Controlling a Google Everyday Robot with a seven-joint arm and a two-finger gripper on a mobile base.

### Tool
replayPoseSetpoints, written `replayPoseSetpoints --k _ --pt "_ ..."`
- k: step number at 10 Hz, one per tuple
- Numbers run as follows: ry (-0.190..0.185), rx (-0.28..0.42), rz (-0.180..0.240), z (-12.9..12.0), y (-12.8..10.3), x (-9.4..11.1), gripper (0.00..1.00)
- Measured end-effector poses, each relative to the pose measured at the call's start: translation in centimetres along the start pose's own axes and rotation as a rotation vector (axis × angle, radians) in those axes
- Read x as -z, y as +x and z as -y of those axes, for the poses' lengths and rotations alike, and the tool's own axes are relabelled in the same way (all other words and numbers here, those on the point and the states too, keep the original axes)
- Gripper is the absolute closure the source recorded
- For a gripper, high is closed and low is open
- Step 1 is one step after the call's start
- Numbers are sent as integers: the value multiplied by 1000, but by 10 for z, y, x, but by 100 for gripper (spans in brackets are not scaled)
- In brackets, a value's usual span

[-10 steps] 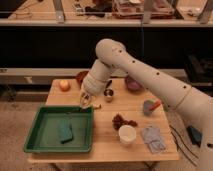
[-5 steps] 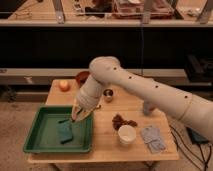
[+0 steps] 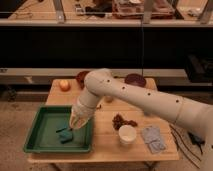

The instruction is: Place fork in tray

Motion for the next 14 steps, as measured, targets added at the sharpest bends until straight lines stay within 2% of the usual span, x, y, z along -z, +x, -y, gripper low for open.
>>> replayPoseSetpoints --k 1,4,6,8,12,14 --pt "7 -10 5 -9 4 -10 100" --pt "36 -40 11 -21 13 -16 100" --pt "51 -29 47 -21 13 -24 100" --pt "65 -29 62 -22 12 -29 100" --pt "135 -54 38 -19 24 -27 100" --pt "162 -79 5 -19 33 -23 100"
